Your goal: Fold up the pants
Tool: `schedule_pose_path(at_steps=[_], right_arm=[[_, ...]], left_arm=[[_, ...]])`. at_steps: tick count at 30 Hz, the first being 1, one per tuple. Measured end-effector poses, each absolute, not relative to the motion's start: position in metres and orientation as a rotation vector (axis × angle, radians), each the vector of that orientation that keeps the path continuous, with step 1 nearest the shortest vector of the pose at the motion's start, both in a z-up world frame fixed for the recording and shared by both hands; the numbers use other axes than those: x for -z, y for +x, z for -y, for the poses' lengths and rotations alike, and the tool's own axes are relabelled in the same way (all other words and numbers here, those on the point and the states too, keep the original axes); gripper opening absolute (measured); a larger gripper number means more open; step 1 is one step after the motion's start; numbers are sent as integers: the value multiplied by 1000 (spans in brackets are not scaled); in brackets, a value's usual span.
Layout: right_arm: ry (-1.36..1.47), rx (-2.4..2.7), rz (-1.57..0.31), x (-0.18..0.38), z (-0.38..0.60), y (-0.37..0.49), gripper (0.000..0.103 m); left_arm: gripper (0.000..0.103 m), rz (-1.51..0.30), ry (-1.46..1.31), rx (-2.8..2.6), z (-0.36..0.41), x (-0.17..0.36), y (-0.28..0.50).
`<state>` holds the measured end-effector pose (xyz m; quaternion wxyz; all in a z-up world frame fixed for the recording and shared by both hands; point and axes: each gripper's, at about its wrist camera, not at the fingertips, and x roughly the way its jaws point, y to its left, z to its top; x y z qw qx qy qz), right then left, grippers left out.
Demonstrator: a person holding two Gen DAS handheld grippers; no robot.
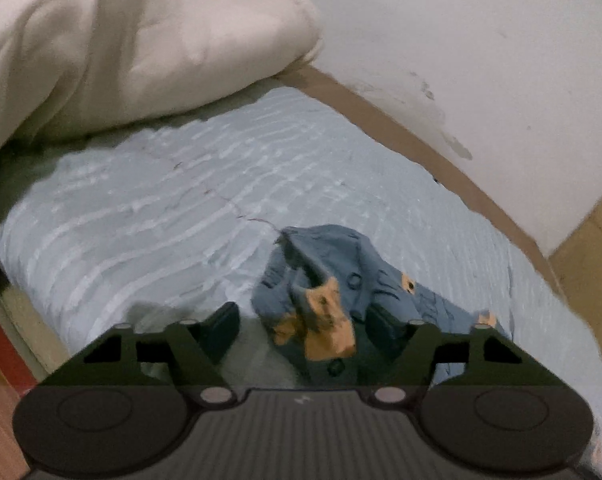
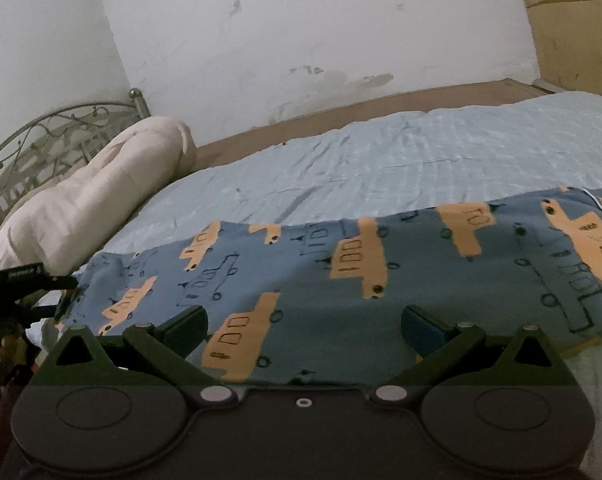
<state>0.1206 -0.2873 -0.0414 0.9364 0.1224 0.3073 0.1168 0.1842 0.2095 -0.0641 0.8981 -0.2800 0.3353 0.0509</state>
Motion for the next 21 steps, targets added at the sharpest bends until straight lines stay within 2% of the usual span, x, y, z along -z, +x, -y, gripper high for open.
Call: schedule_pose_path(at_steps=[5,6,7,8,10,17,21], right_arm=[[235,-255,-641,42,280,123,102],[234,-257,-642,42,279,123,102],[234,-258,-643,42,278,122,102],[235,-259,-644,41,277,121,102],[235,-259,-646,41,277,120,102],[240,-260,-648,41,278,119,102],[242,-263,-654,44,278,119,102]], left_arm=[[41,-714,-639,-128,-216,71,190],[34,-721,-642,-127,-214,71,192],[22,-728,-634,-136,-212,71,193],[19,-731,-624,-146,-210,70,194],[16,-714,-611,-162,-207,63,192],[14,-570,-447,-212,-188,14,163],[14,-622,-394,-245,-184,21,166]])
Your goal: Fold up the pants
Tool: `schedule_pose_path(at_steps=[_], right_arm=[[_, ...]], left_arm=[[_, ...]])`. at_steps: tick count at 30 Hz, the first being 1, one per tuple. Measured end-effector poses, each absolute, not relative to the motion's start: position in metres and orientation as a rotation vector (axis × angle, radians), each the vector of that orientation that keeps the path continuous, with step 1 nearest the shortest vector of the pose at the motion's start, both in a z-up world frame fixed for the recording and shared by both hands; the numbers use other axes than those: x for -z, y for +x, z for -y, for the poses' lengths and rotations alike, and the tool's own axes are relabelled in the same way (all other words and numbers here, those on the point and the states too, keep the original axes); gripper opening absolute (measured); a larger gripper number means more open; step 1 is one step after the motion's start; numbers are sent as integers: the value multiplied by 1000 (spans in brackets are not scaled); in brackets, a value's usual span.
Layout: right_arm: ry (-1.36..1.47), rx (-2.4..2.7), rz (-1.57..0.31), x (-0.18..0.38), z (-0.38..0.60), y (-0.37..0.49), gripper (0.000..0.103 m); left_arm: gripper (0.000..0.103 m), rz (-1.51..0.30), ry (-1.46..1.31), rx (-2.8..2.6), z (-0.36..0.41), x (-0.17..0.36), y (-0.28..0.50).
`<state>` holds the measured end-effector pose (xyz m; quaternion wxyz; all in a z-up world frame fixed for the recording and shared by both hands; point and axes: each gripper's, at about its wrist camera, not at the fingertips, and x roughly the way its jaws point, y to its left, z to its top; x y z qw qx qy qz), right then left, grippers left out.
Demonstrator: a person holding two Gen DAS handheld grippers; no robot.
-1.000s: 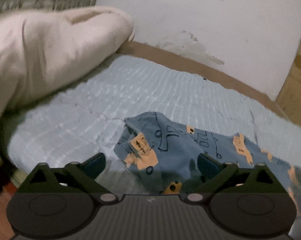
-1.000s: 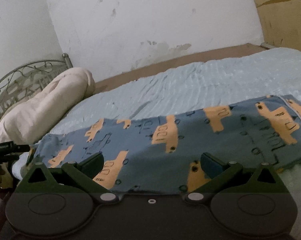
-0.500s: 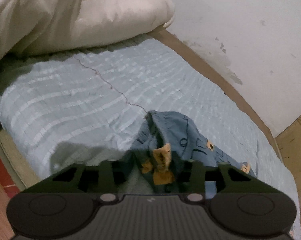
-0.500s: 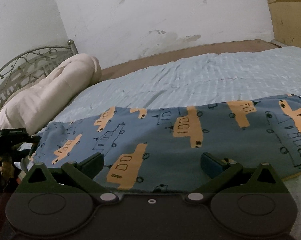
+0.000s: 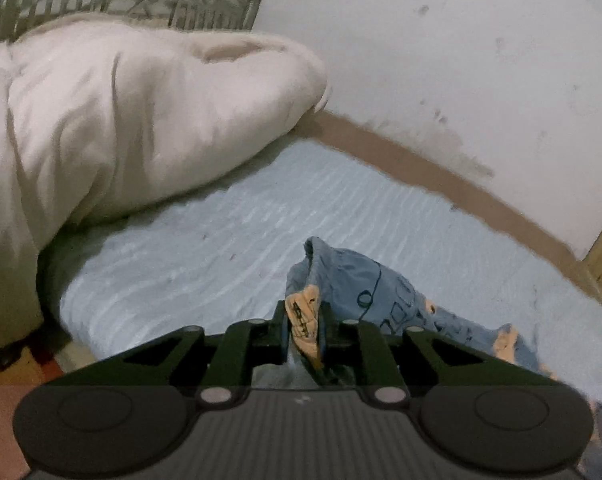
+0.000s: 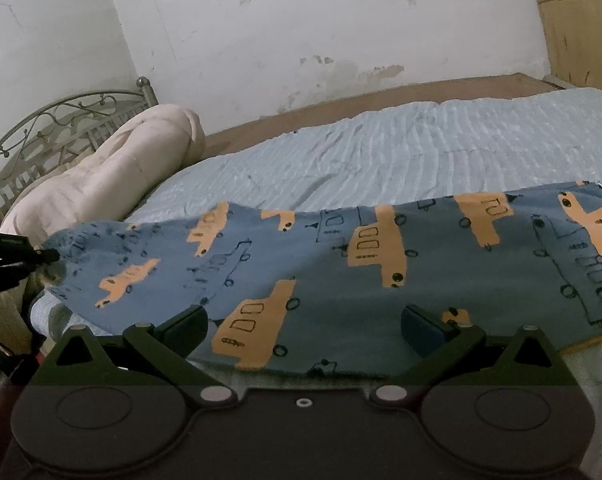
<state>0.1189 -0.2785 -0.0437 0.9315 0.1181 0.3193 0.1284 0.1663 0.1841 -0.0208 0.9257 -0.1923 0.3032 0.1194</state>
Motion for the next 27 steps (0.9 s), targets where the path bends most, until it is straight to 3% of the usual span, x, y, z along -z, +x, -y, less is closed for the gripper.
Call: schedule_pose_path(at_steps=[5,6,8,9,10,13,19,27], right_arm=[[218,-267,-655,48,278,117,102],[209,-268,-653,48,277,116,102],[191,-268,-649,49,276,114,102],[185,-267,-646,49,276,113,102],[181,-266,-643,50,276,113,102],[164,-259,-624,49,273,112,102],[65,-229,-589,48,264,121,102],[39,-166,-585,57,282,127,102]], left_arm=[[18,-698,-418,-267,-185,43,177],[23,-697,-405,-269,-183,42,177],[39,-691,-376,-280,-180,37,174],[56,-687,-355,-284,-177,33,173],[64,-674,-331,-290,-173,29,173],[75,-630,-231,-288,-158,16,173],[79,-625,-124,-151,-103,4,200],[81,-767,-33,12,-22,36,260]])
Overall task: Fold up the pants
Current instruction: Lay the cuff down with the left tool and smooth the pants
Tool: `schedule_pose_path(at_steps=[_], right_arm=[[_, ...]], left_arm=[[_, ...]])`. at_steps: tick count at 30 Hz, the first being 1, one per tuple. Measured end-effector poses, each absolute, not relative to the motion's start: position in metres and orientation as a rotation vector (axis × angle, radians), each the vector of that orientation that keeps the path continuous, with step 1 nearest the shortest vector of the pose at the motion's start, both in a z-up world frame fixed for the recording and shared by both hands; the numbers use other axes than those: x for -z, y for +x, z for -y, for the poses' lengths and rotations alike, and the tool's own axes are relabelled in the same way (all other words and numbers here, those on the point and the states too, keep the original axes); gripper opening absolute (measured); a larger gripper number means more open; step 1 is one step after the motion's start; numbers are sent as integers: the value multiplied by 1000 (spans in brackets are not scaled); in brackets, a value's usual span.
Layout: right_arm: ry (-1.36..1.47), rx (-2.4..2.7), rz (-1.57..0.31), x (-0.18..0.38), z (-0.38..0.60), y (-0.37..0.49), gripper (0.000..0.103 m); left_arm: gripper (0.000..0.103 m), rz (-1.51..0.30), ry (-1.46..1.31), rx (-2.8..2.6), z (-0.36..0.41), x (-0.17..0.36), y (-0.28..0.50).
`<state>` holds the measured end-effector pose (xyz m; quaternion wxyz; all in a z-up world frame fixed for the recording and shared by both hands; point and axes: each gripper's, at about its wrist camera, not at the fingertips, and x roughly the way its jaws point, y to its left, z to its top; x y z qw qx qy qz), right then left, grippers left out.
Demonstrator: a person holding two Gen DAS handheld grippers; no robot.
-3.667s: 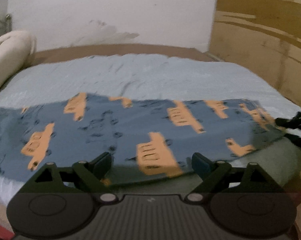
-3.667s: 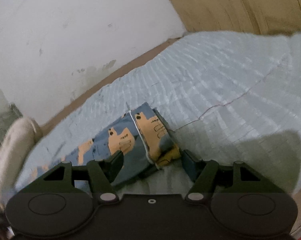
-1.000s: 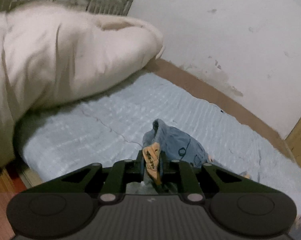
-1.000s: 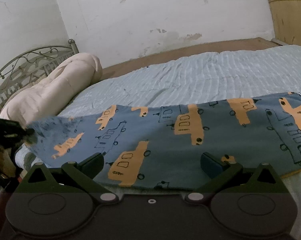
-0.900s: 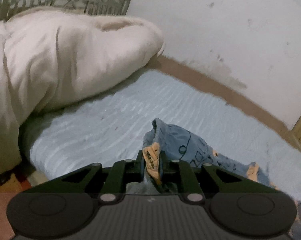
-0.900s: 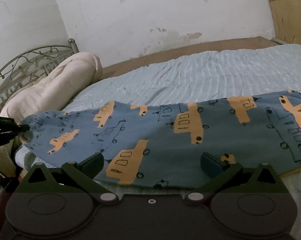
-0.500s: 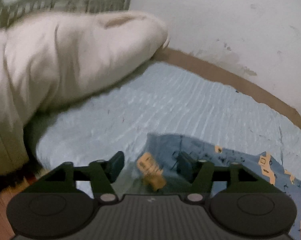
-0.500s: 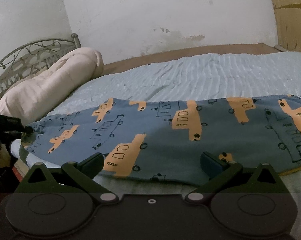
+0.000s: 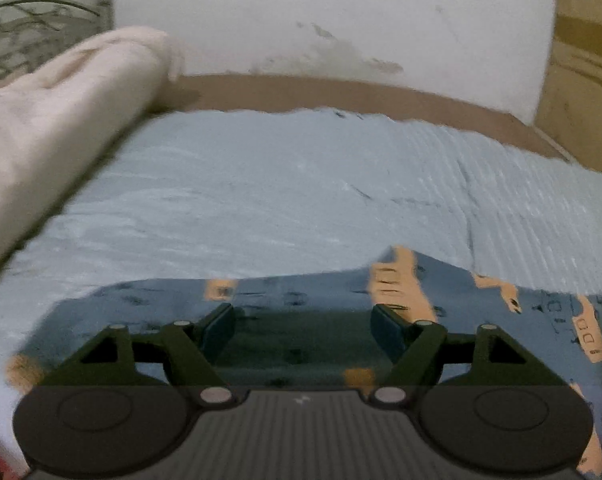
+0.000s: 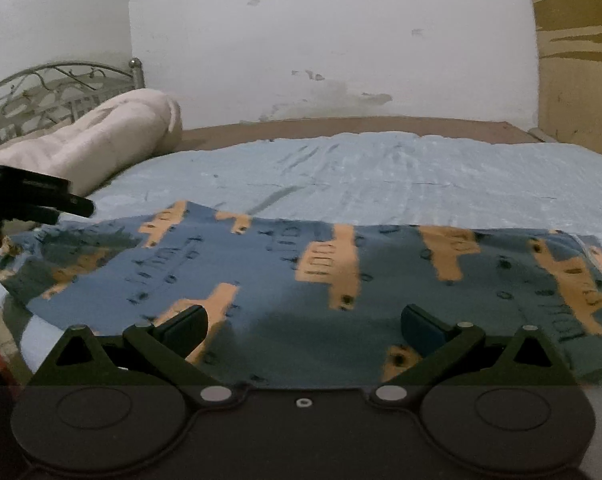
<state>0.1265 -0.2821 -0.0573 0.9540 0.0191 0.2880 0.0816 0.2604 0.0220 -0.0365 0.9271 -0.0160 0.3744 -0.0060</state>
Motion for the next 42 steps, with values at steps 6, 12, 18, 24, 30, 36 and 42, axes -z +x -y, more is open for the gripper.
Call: schedule_pose_path(at_steps=[6,12,18,24,30,36,42], right_arm=[[-22,-55,-568,63,318,119,102],[-22,-7,-549,69,353,114,102],[-22,7,-535,75,354,115,102],[-13,16,-529,74,353,114,102],[-14,10,-530,74,353,114,102],[-14,5,-531,73,353,111,102],[11,2,-510,71,355,108,102]], left_arm=[[94,-779,66,-9,-9,65,286],[95,-771,5,-96,-51,63,289],[95,-732,30,-217,-90,49,272],[98,-696,83,-250,-92,40,239],[101,-763,82,-439,-122,59,244],[101,-759,79,-472,-129,45,245],[102,-705,62,-407,-93,26,237]])
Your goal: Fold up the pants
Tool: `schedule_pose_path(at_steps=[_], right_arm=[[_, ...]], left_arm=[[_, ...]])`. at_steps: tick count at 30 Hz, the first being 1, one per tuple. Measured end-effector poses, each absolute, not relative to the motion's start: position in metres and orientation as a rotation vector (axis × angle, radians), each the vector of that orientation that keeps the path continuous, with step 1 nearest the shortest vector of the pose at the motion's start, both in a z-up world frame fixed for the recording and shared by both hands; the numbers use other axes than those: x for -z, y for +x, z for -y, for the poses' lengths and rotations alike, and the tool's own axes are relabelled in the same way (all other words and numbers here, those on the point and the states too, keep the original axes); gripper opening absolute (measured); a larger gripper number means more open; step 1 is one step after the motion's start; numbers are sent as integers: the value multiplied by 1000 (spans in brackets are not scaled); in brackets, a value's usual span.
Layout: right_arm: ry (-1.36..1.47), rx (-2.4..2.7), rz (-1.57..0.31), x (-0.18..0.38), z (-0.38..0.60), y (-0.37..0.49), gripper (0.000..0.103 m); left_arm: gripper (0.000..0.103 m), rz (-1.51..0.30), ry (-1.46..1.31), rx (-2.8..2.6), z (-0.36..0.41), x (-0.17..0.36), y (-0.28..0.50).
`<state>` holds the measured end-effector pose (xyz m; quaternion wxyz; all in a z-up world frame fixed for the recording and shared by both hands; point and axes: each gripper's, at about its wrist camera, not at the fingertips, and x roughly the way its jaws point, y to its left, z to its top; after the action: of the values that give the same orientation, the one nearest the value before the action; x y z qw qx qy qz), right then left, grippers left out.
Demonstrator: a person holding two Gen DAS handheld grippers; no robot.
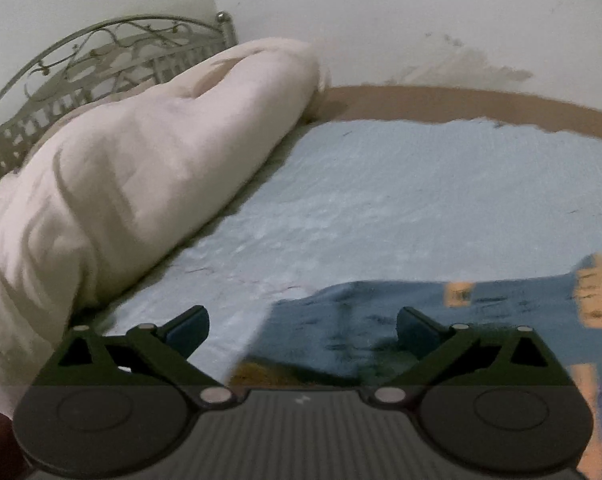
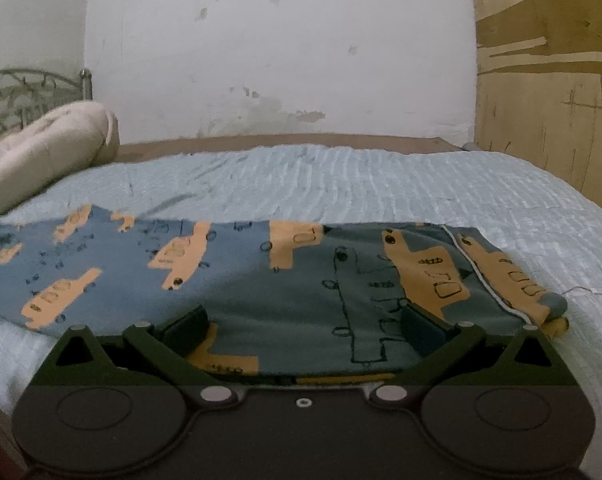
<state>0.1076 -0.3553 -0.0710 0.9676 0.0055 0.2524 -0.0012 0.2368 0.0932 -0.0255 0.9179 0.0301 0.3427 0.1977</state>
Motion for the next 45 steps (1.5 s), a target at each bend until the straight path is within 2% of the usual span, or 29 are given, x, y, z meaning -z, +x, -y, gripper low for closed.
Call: schedule_pose_path(at_steps=[6,17,21,28,33,35,37,39,41,45], right_arm=[[43,23,-453,64,368,98,102],[68,117,-432,52,417,87,102],[219,141,-421,48,437,75,102],[580,78,-462,59,473,79,102],[715,96,-448,60,485,87,102],[731,143,-451,59,485,91,97],[733,224,-464,58,484,91,84],[742,302,-486,56,482,91,80],[710,342,-518,54,477,94,80],[633,369,-568,53,467,108,89]], left_arm=[[102,-686,20,-209,-27,19,236],[102,-734,-8,89,90,42,228],[102,-751,12,144,115,50,222],[102,-775,38,190,134,63,205],[102,-777,37,202,134,60,195],[102,-782,25,205,132,58,194],[102,-787,10,212,129,55,193],[102,-788,-1,218,128,54,195],[102,-792,6,219,128,55,195],[102,-796,36,211,131,59,195]])
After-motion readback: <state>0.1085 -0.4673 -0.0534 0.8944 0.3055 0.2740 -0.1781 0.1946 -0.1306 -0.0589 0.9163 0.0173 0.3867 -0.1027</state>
